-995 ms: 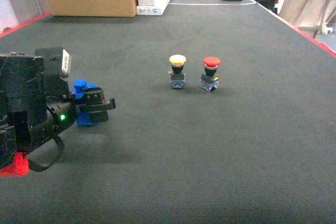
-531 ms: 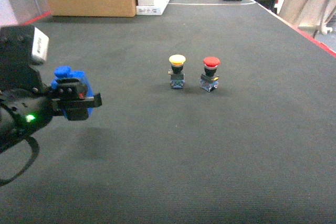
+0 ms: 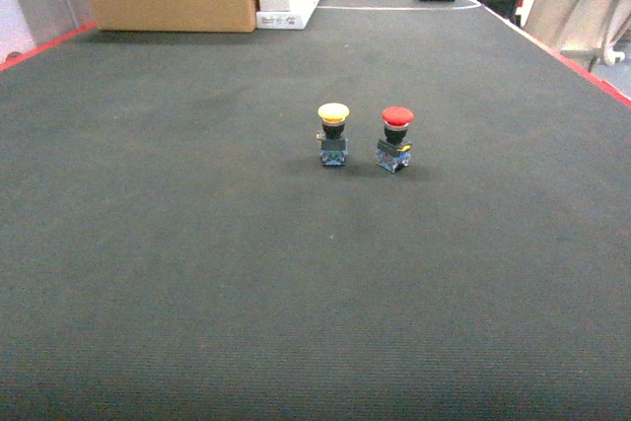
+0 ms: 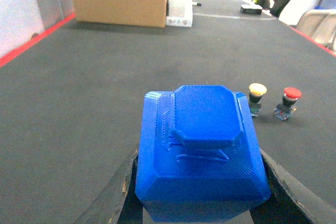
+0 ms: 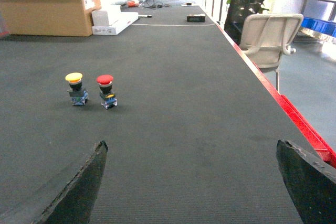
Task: Pick blue part to blue bin on bottom shelf
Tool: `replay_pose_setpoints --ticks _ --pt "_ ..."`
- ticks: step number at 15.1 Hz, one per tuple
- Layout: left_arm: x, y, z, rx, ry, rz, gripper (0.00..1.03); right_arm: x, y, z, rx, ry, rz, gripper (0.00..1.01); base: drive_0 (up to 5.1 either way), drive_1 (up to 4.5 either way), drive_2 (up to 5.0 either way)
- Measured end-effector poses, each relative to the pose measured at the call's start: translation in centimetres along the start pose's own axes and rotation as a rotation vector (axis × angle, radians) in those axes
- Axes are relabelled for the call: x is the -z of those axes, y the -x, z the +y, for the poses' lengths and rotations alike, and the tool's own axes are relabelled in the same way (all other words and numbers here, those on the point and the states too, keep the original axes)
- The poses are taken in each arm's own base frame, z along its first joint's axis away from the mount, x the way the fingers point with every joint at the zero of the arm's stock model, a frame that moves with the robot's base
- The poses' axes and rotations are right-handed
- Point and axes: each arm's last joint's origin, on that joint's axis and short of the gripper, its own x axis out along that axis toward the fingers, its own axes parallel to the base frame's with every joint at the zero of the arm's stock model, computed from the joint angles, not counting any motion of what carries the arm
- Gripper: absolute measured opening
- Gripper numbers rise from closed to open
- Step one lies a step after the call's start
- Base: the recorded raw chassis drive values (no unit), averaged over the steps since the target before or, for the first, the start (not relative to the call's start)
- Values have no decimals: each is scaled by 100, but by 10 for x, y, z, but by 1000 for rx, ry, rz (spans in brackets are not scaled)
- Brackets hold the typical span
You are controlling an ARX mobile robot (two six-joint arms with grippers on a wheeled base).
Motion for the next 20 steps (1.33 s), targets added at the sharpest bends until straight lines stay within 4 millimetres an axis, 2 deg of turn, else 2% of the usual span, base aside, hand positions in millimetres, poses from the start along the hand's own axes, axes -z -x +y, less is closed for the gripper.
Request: replay_pose_setpoints --ticks 2,6,17,20 --pt "1 10 2 -1 16 -10 44 0 0 0 0 0 -1 98 0 0 0" --pt "4 13 4 -28 22 10 44 0 0 0 0 0 0 98 0 0 0" --pt "4 13 3 -29 22 11 44 0 0 0 0 0 0 98 0 0 0" --pt "4 13 4 -28 22 10 44 0 0 0 0 0 -1 98 10 -413 432"
